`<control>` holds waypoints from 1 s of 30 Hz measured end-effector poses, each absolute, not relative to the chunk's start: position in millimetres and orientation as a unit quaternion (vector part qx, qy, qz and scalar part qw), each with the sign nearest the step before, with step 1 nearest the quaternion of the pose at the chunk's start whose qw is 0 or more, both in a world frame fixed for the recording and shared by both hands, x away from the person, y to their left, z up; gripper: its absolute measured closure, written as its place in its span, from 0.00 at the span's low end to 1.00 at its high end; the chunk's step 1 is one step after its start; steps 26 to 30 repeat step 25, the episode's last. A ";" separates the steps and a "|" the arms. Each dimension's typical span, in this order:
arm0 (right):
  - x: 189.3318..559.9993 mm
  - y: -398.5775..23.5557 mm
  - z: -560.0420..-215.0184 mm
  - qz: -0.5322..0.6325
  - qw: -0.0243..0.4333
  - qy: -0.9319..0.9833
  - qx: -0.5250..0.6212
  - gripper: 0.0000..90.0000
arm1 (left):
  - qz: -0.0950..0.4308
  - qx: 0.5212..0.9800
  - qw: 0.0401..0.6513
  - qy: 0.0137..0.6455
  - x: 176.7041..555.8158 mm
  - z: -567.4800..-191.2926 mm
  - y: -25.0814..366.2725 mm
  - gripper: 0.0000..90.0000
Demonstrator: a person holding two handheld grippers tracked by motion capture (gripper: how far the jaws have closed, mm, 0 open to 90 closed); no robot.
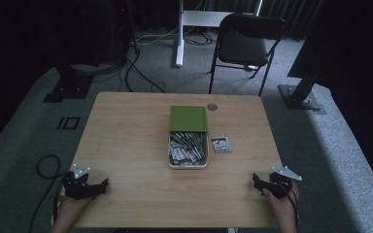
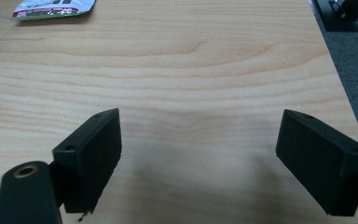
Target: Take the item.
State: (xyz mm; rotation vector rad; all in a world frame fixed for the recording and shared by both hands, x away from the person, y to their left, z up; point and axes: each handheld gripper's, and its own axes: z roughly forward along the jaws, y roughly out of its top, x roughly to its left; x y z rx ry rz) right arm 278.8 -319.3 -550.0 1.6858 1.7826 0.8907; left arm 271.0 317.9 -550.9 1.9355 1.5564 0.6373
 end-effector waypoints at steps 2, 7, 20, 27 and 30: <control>275.6 -319.9 -550.6 0.317 0.273 0.657 0.627 0.16 | 0.239 0.723 0.285 0.582 271.1 -551.0 317.9 0.02; 273.5 -322.2 -556.5 0.297 0.273 0.655 0.639 0.16 | 0.239 0.723 0.285 0.582 271.0 -551.1 317.9 0.02; 273.5 -322.5 -557.2 0.290 0.270 0.653 0.646 0.14 | 0.238 0.724 0.285 0.582 271.0 -550.9 318.0 0.02; 275.6 -322.2 -557.3 0.289 0.270 0.654 0.645 0.13 | 0.240 0.719 0.282 0.587 270.8 -550.8 317.0 0.02; 275.6 -322.2 -557.3 0.289 0.270 0.654 0.645 0.13 | 0.240 0.719 0.282 0.587 270.8 -550.8 317.0 0.02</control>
